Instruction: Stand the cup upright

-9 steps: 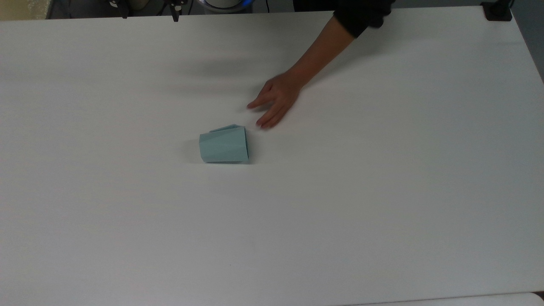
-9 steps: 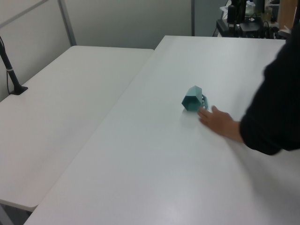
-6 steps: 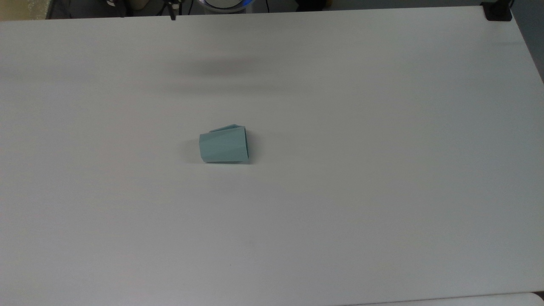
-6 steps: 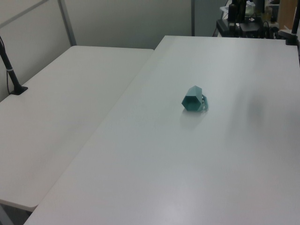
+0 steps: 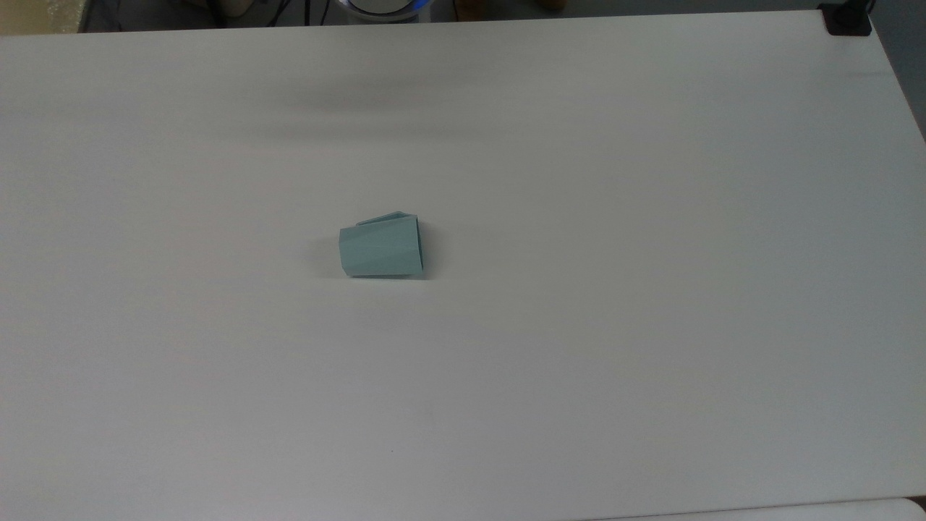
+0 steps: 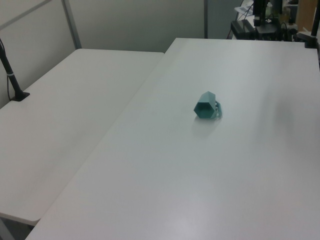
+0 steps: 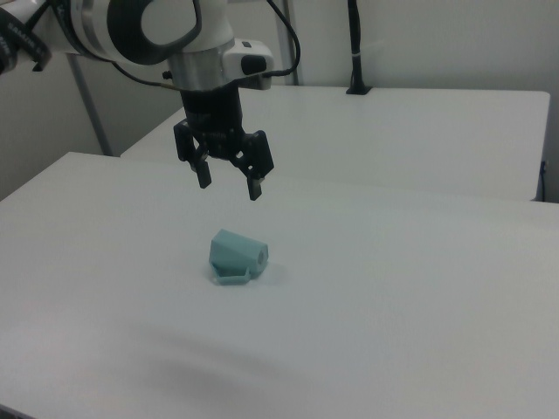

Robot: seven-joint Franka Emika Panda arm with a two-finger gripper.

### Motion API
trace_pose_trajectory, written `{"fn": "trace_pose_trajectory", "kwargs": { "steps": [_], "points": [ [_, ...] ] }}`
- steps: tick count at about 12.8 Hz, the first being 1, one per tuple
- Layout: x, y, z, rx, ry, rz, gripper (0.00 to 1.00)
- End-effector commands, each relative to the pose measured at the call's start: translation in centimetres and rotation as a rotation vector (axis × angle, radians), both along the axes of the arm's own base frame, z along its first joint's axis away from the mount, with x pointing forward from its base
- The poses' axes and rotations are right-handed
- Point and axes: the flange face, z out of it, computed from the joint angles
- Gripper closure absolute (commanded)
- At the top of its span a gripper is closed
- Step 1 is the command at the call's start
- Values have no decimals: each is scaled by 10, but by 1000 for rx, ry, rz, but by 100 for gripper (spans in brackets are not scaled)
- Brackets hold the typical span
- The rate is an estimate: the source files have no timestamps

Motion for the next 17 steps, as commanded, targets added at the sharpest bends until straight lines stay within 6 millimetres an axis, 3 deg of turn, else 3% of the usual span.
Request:
{"fn": "trace_pose_trajectory", "kwargs": {
  "steps": [1, 3, 7, 11, 15, 17],
  "points": [
    [7, 16, -4, 51, 13, 3, 0],
    [18, 29, -9, 29, 10, -48, 0],
    [43, 98, -12, -57, -23, -73, 0],
    [61, 203, -42, -292, -76, -83, 0],
    [47, 326, -106, -659, -256, -20, 0],
    [42, 355, -126, -752, -332, -4, 0]
  ]
}}
